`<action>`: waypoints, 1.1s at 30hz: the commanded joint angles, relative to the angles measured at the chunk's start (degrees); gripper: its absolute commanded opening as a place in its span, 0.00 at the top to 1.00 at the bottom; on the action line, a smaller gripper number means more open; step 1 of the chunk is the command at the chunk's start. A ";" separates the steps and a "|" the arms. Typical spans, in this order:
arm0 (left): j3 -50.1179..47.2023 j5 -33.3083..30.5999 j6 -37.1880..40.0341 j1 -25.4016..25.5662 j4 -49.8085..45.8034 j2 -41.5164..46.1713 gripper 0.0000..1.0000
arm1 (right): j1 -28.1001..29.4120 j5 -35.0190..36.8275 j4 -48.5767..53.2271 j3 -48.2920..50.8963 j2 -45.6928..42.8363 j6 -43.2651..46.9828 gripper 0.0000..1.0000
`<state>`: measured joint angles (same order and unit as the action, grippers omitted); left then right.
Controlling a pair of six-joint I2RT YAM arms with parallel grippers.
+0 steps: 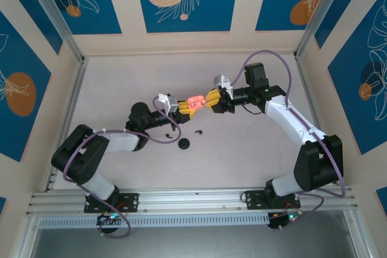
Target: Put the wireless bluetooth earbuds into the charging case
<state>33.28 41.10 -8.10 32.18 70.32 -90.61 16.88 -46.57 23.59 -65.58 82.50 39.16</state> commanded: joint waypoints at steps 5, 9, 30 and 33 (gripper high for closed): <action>0.73 -0.84 0.10 0.47 2.11 -0.35 0.87 | 0.29 -2.30 3.50 -2.18 0.29 1.79 0.74; 0.64 -1.51 0.36 0.48 1.84 -0.19 0.87 | 0.52 -2.09 3.73 -2.09 0.15 0.98 0.76; 0.21 -3.92 2.39 0.49 -0.24 1.33 0.87 | 3.35 7.72 -2.80 -0.25 0.13 -9.89 0.86; 0.29 -4.01 2.39 0.51 -0.28 1.31 0.87 | 3.35 7.81 -4.20 -0.16 0.21 -11.56 0.86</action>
<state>33.28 36.45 -6.96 32.16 68.36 -90.59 20.01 -40.16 21.56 -66.26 82.65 30.30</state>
